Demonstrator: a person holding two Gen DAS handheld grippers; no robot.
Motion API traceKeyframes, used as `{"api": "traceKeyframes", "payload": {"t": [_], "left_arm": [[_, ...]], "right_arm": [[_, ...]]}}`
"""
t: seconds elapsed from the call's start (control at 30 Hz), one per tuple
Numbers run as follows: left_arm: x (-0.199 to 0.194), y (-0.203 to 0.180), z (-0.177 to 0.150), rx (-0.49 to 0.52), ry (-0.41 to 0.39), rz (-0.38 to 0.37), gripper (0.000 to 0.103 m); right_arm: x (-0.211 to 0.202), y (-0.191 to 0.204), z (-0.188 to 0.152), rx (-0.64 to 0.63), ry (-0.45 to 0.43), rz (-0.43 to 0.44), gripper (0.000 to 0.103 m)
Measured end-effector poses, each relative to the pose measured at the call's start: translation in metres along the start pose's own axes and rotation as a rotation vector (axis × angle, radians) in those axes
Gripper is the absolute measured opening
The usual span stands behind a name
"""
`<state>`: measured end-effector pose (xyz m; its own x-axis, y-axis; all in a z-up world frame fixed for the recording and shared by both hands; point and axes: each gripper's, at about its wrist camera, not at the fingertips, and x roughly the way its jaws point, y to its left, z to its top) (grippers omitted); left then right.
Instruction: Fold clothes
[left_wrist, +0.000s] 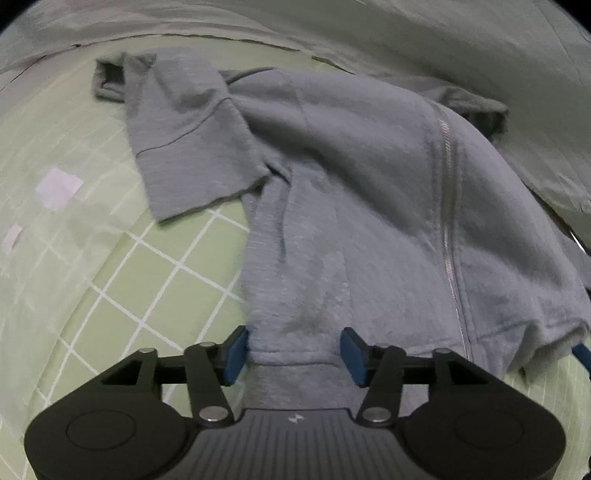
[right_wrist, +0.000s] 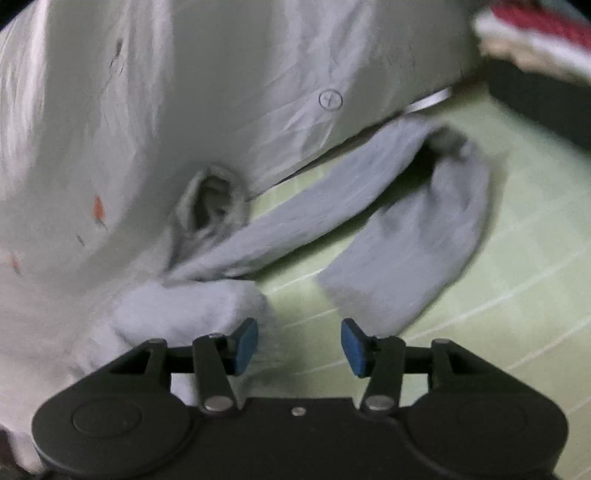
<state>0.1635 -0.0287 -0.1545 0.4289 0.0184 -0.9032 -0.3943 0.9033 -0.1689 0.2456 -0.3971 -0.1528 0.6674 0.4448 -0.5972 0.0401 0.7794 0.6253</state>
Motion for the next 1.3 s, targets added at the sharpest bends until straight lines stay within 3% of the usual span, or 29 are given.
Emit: {"api": "traceKeyframes", "payload": {"t": [0.13,0.2,0.27,0.33,0.37,0.43,0.53,0.6,0.7,0.97,1.3], "left_arm": [[0.0,0.0,-0.001,0.015,-0.002,-0.002,0.06],[0.0,0.001,-0.001,0.005,-0.003,-0.006,0.061],[0.0,0.0,-0.002,0.0,-0.005,-0.004,0.061],[0.0,-0.001,-0.002,0.002,-0.01,0.01,0.058],[0.0,-0.002,-0.003,0.003,-0.013,0.022,0.053],[-0.001,-0.002,-0.004,0.007,-0.018,0.034,0.044],[-0.002,0.007,-0.002,-0.05,-0.005,-0.001,0.022],[-0.003,0.017,0.0,-0.132,0.012,-0.038,0.02],[-0.008,0.026,0.0,-0.177,0.005,-0.05,0.018],[-0.052,0.044,-0.005,-0.194,-0.076,-0.097,0.016],[-0.121,0.087,-0.039,-0.18,-0.198,-0.119,0.015]], "right_arm": [[0.004,-0.007,0.001,0.159,0.007,0.181,0.07],[0.013,-0.006,0.003,0.184,0.036,0.185,0.078],[0.026,-0.002,0.002,0.149,0.076,0.122,0.077],[0.038,0.002,-0.001,0.117,0.113,0.069,0.072],[0.04,0.001,-0.002,0.131,0.123,0.081,0.069],[0.041,0.002,-0.005,0.146,0.127,0.104,0.047],[0.035,0.01,-0.008,0.1,0.095,0.092,0.025],[0.029,0.013,-0.009,0.09,0.09,0.087,0.021],[0.02,0.02,-0.01,0.069,0.09,0.075,0.017],[-0.03,0.05,-0.023,-0.013,0.056,0.078,0.013],[-0.102,0.074,-0.086,-0.004,0.052,0.095,0.011]]}}
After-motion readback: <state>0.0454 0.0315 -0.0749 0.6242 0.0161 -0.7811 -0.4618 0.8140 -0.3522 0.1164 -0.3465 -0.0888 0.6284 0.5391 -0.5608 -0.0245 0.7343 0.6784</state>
